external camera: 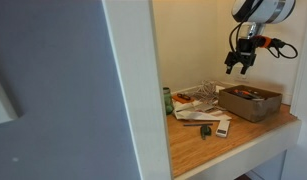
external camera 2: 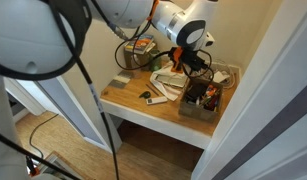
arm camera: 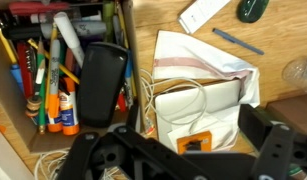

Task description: Put the marker in the box

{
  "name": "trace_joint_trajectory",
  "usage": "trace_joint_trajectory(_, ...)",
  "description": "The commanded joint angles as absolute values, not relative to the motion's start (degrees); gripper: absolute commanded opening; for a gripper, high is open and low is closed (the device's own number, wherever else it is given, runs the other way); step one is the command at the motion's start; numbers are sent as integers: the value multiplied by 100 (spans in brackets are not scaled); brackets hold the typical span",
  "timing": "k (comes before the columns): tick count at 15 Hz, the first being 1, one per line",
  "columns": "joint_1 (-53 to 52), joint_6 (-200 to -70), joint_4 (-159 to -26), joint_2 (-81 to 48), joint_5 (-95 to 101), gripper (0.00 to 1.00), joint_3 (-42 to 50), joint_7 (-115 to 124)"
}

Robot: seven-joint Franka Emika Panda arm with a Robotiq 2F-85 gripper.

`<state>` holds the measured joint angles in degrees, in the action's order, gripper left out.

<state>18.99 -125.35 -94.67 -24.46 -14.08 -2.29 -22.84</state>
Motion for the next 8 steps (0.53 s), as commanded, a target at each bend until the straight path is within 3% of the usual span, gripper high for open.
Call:
trace_joint_trajectory(1,1587,-12562,-10369,-1633,-1316,100,-144,-2541)
trace_joint_trajectory(7,1087,-12995,-11674,-409,-1055,100,-67,-2715)
trace_joint_trajectory(8,1079,-12709,-10938,-1016,-1170,100,-7,-2531)
